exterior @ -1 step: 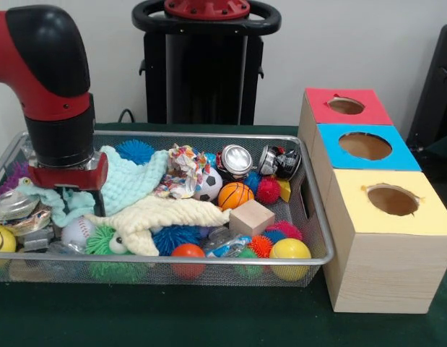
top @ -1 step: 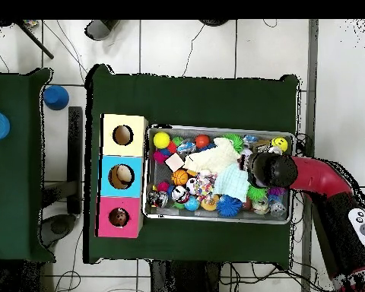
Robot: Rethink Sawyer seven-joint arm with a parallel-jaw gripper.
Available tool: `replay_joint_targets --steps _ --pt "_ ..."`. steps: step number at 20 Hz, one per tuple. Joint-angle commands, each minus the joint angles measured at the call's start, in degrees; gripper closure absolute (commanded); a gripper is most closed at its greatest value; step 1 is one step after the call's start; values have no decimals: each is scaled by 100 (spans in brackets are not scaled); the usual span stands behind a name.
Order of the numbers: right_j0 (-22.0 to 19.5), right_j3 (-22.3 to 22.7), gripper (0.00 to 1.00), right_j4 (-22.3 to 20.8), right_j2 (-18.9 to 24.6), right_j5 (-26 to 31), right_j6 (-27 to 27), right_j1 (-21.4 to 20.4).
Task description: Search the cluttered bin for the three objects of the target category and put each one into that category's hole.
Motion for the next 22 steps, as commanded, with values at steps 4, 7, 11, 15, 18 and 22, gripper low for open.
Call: replay_joint_targets --steps 4,7,11,15,18,22 --pt "-176 -522 0 -715 270 -7 -1761 579" --pt "-126 -509 100 -755 237 -21 -1644 565" --pt "-76 -461 100 -762 173 -64 -1449 545" --pt "-17 -379 100 -747 131 -122 -1222 519" --pt "151 -189 100 -719 -3 -271 -755 446" --pt "539 105 100 -624 -229 -479 36 333"
